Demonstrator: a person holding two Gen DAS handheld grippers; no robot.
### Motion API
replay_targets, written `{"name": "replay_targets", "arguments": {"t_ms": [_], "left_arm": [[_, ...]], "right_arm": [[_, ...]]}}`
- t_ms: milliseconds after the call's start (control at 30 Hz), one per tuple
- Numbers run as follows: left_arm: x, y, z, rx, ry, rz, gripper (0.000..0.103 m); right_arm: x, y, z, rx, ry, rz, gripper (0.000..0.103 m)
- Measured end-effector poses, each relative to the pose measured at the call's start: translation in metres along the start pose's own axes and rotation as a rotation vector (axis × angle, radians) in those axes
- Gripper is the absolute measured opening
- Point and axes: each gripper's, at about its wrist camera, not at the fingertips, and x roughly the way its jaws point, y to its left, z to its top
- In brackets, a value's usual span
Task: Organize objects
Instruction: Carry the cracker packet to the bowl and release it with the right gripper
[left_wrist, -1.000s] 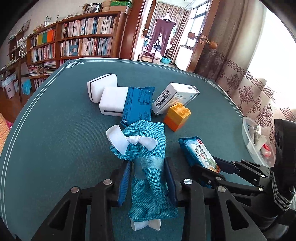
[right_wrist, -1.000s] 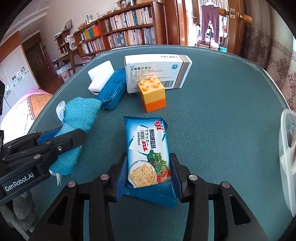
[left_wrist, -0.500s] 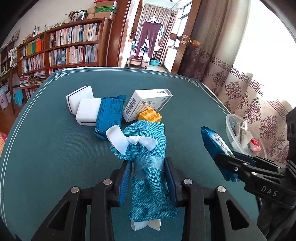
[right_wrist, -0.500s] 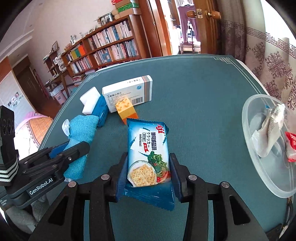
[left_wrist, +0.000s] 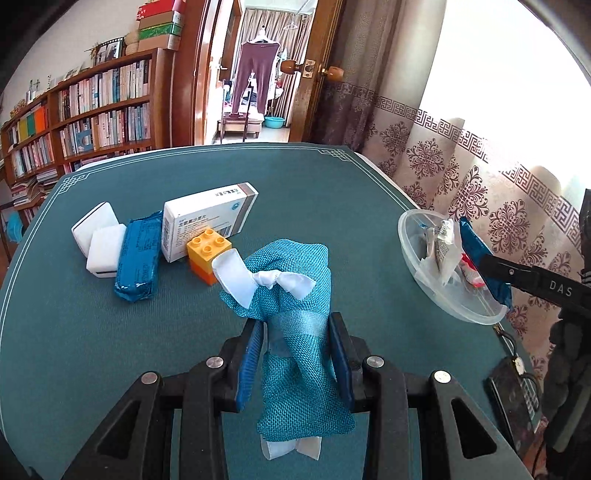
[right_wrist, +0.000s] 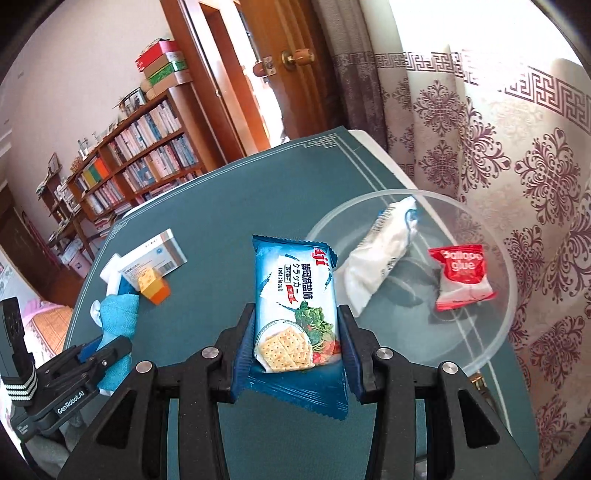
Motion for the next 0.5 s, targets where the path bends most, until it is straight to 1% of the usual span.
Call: {"name": "replay_targets", "arguments": {"t_ms": [133,267,500], "left_arm": [[0.003,-0.017,0.004,0.035,0.0,-0.014,0.038],[0.006,-0.031,0.008,0.065,0.003,-0.025,0.038],[0.012,-0.05,0.013,0.107,0.013,-0.039,0.038]], "right_arm": [[-0.001,-0.032,0.007,0.058,-0.002,-0.033,0.043],[0.004,-0.056,0.013,0.117,0.002,-0.045,0.043],[0.023,-0.083,0.014,0.171,0.036,-0.083,0.044]]}}
